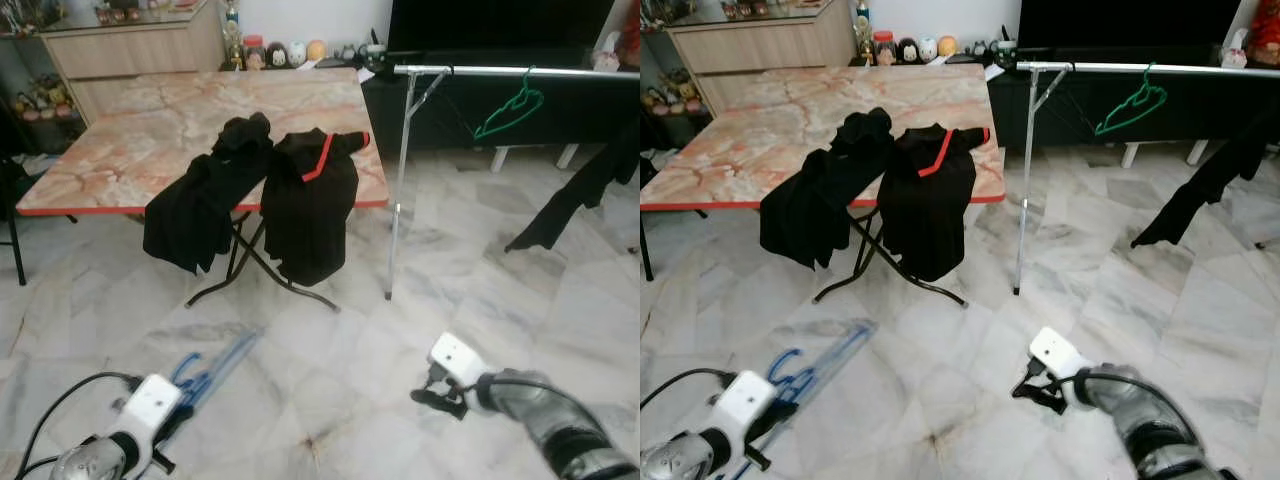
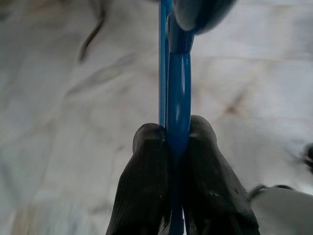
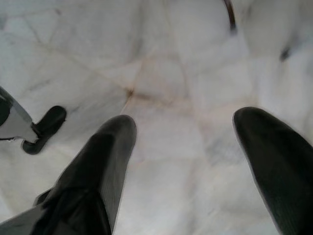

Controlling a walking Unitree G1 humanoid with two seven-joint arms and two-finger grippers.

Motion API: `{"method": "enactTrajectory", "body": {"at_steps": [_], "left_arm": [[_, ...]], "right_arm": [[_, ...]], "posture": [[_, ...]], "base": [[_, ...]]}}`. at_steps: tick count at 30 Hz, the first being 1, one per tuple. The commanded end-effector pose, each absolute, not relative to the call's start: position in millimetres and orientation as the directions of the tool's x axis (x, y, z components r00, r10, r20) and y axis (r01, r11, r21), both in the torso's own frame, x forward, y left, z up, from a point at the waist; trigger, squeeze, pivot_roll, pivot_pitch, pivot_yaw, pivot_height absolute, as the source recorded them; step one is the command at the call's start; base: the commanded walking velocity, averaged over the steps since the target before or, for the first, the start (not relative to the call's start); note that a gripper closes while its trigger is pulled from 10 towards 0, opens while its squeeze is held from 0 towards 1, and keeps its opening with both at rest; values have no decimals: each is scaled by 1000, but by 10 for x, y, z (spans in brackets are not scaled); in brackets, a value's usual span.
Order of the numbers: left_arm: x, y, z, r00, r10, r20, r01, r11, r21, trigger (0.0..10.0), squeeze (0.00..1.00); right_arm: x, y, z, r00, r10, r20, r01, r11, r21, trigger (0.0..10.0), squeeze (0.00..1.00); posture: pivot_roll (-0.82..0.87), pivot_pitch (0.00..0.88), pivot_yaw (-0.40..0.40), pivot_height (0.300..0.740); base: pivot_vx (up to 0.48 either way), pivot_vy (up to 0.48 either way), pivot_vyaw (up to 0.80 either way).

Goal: Hang hanger

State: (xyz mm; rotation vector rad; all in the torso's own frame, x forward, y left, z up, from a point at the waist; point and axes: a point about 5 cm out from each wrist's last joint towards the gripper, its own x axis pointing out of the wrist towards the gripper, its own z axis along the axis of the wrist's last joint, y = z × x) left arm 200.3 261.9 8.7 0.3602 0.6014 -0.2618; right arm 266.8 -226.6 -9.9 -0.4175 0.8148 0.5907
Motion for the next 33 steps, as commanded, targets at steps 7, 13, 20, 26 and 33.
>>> {"method": "enactTrajectory", "body": {"at_steps": [7, 13, 20, 26, 33], "left_arm": [[1657, 2790, -406, 744, 143, -653, -26, 982, 185, 10000, 0], [1523, 2669, -633, 678, 173, -714, -99, 985, 144, 10000, 0], [1287, 2420, -903, 543, 159, -824, -217, 975, 45, 10000, 0], [1304, 2371, -925, 544, 159, -824, -256, 966, 17, 10000, 0], [1184, 2345, -986, 491, 125, -862, -191, 981, 34, 10000, 0]], "right_arm": [[2205, -2266, -540, 516, 134, -846, -359, 931, -71, 10000, 0], [1909, -2229, -736, 456, 67, -887, -226, 973, -43, 10000, 0], [1636, -2075, -910, 409, -11, -912, -84, 995, -49, 10000, 0], [1662, -1935, -918, 407, 49, -912, -167, 986, -21, 10000, 0], [1609, -1903, -942, 418, 71, -906, -153, 988, 7, 10000, 0]], "posture": [[-26, 0, 34, 732], [-35, 0, 34, 732], [-91, 0, 66, 732], [-78, 0, 49, 732], [-89, 0, 47, 732]], "base": [[0, 0, 0], [0, 0, 0], [0, 0, 0], [0, 0, 0], [0, 0, 0]]}}
